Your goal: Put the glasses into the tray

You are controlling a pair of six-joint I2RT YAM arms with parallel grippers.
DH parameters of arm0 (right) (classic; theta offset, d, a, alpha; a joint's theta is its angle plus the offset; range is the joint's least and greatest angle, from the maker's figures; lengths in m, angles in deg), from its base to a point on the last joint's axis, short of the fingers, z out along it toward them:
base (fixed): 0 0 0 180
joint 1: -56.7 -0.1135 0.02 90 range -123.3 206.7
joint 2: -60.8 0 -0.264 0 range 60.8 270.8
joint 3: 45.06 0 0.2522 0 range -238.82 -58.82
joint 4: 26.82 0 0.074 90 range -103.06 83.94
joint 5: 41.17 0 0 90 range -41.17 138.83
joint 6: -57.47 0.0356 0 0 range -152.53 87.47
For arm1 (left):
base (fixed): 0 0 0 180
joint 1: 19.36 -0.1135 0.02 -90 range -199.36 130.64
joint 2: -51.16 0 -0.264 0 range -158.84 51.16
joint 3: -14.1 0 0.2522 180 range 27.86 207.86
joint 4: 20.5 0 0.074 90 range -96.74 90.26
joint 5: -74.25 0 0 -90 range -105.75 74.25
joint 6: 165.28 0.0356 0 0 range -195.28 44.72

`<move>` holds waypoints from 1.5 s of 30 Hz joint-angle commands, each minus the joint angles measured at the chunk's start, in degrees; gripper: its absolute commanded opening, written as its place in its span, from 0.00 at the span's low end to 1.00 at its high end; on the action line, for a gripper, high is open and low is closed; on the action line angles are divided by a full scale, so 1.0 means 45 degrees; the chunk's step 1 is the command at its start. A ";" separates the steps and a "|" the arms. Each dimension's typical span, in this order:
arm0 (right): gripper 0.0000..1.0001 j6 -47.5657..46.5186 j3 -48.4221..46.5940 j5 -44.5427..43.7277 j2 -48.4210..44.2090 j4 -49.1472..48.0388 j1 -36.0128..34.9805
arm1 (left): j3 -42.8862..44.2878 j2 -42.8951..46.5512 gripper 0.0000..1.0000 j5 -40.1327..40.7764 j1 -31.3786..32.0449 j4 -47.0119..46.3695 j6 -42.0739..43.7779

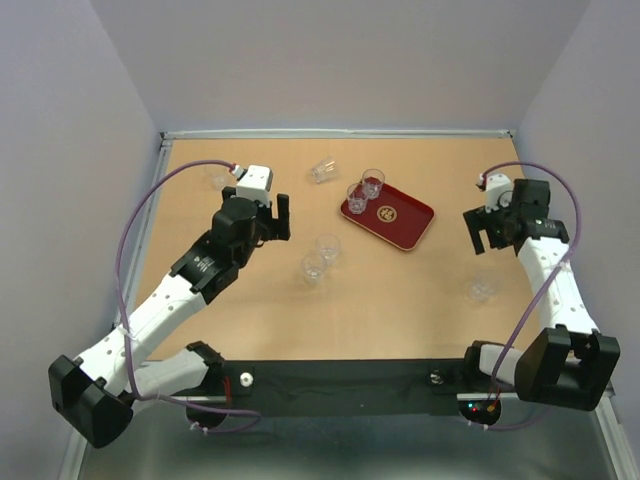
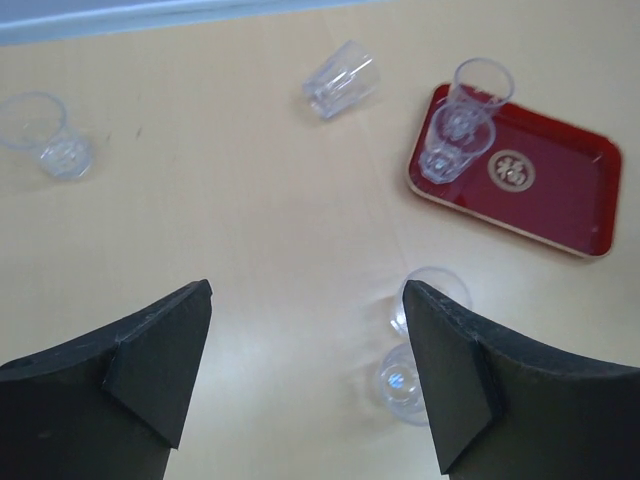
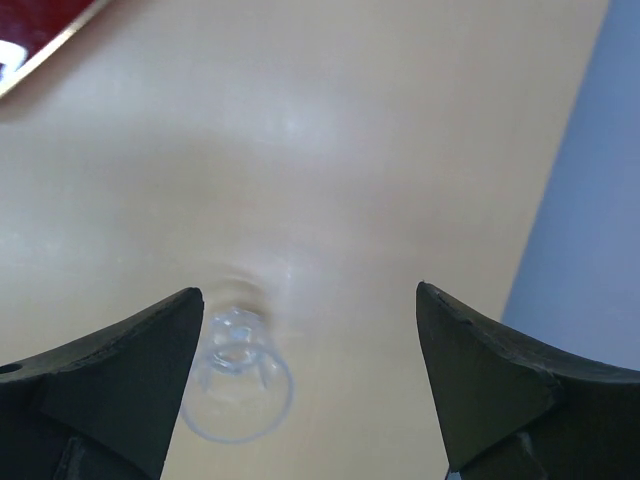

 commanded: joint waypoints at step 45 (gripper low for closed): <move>0.20 -0.2404 0.1544 0.1160 0.1513 0.1902 0.2613 | -0.1698 0.2259 0.91 0.0583 0.0026 -0.0668 0.0560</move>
